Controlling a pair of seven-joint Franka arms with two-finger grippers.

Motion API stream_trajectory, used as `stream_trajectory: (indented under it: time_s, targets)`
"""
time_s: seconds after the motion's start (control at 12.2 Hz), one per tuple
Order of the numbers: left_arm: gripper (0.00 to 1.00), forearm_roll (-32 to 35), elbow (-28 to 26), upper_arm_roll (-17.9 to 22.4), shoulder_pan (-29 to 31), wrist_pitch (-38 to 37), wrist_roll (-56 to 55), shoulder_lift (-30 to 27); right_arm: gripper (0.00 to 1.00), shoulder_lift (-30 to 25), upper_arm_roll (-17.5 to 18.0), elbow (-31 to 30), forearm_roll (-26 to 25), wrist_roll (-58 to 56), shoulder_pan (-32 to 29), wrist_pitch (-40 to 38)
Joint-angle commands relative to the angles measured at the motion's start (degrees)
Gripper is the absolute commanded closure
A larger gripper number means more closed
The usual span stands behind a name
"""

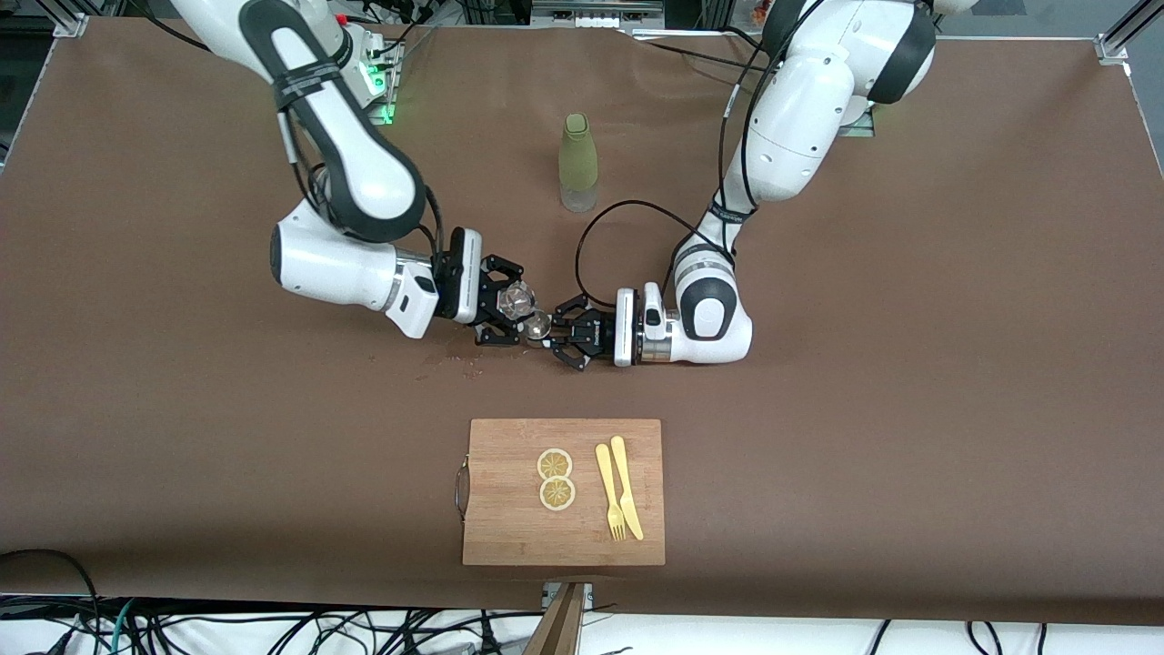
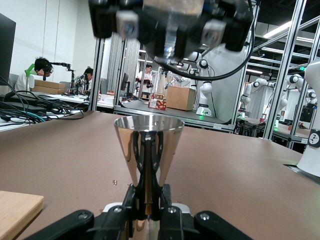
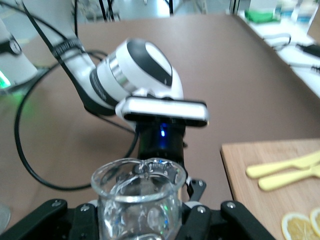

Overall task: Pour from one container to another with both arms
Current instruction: 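Turn the glass upright and carry it back while the left gripper returns the jigger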

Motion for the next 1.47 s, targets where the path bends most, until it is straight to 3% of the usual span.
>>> stream_trajectory:
  time_s: [0.0,0.16,0.41,0.73,0.98,1.14,1.39]
  targets:
    - [1.00,-1.4,1.3,0.6,-0.3,0.6,1.4,0.0,0.82,-2.4,0.3,-2.0,6.4,-7.3,-4.3,-8.5]
    - [1.00,-0.4,-0.1,1.4,0.8,-0.3,2.1,-1.3,0.82,-2.8,-1.8,-2.2,6.5,-8.9,-7.6,-16.5]
    - [1.00,5.1,-6.2,3.9,4.4,-6.2,4.1,-5.2,0.82,-2.8,-9.9,-3.3,6.5,-14.5,-9.1,-29.0]
    - [1.00,18.6,-15.6,6.9,14.1,-17.4,7.4,-11.2,0.82,0.5,-19.2,-5.7,5.6,-24.5,-12.5,-38.1]
    - [1.00,29.7,-15.6,14.1,20.2,-28.7,11.0,-11.3,0.82,9.3,-20.0,-5.1,5.8,-33.9,-18.3,-41.4]
    - [1.00,36.4,-15.2,15.1,26.1,-33.5,13.2,-11.3,0.82,15.1,-19.9,-4.7,6.5,-39.7,-20.7,-42.8]
    - [1.00,45.0,-14.3,15.2,33.8,-36.2,16.4,-11.2,0.82,19.4,-20.1,-4.5,9.1,-44.7,-22.1,-42.7]
